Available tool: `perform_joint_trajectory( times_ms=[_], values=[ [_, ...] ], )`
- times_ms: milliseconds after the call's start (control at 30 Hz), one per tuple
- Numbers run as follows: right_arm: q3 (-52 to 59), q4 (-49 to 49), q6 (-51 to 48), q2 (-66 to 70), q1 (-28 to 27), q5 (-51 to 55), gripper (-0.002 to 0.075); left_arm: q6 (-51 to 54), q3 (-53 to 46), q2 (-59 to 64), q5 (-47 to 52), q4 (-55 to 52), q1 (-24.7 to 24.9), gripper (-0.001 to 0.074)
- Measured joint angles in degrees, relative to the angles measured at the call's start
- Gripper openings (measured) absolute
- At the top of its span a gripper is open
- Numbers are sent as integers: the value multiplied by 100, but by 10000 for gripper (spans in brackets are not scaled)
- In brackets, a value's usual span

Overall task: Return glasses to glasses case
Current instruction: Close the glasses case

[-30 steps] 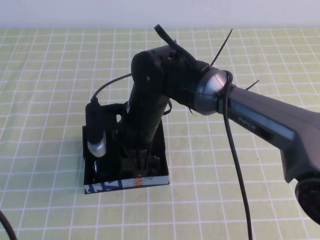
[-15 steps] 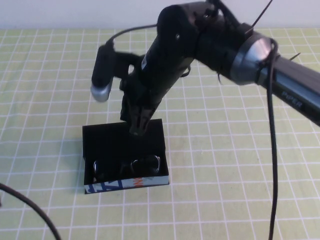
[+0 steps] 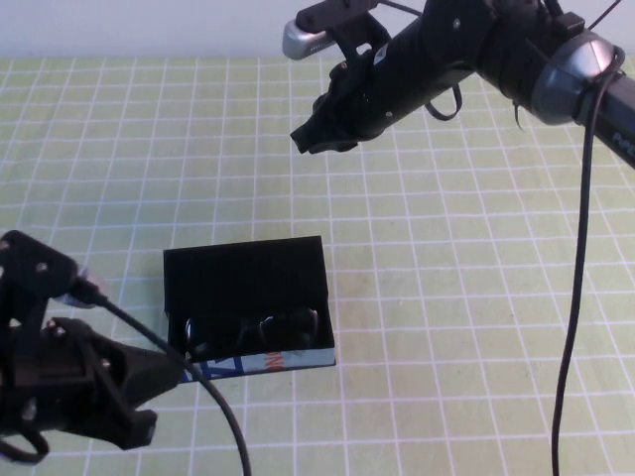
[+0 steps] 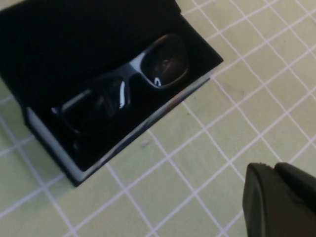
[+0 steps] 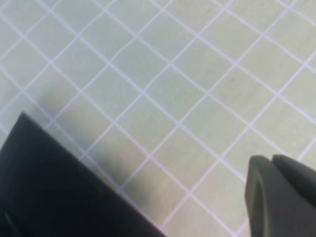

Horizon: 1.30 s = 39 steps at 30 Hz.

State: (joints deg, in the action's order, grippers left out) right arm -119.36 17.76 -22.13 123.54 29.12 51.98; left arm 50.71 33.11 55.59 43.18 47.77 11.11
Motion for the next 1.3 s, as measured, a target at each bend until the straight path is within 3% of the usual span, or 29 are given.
perform_joint_trajectory(
  times_ms=[200,600,1300],
  values=[
    [-9,579,0,533,-210,-104,-16,815,0,988,23,899,198,-1],
    [-9,1044,-505,1075,-232,-88,-16,1212,47,2241,-245,1341,232,-1],
    [-9,1296,-1680,1151,-232,656,-16,1539,56,3097,-958,1634,239,-1]
  ],
)
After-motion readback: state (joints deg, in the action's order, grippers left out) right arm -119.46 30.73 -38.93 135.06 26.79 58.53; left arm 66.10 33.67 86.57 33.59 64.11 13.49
